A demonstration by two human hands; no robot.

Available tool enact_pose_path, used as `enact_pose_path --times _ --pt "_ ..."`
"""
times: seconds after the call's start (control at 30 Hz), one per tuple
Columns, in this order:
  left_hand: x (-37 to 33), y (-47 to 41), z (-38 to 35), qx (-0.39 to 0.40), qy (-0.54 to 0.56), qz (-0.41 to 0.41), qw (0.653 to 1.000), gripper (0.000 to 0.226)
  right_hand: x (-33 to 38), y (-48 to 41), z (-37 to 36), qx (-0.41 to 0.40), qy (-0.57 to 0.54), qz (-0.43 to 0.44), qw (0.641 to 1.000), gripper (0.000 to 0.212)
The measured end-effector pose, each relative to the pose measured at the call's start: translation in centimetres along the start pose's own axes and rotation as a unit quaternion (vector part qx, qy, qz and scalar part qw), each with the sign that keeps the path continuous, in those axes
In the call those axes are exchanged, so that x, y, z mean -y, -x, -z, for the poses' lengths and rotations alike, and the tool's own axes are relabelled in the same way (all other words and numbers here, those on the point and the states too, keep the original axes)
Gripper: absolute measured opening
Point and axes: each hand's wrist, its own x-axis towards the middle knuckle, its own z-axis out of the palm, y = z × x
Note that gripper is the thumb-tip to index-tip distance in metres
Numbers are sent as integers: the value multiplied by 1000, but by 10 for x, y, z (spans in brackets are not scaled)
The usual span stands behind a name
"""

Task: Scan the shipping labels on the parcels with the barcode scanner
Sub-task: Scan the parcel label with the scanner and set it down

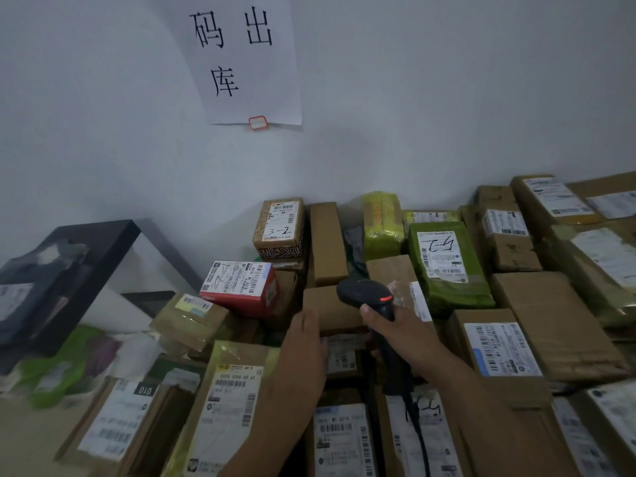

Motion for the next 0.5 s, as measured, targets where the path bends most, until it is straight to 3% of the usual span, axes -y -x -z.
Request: enact_pose_path --times 0.27,0.4,0.5 --pt "-4 13 -19 -110 127 64 984 36 -4 -5 0 2 -12 1 1000 23" --pt "-5 10 -20 -82 100 75 989 21 -8 -4 2 -1 -13 10 1000 25" --pt "-2 4 -19 38 -26 34 998 22 -9 -5 4 1 -16 8 1000 27"
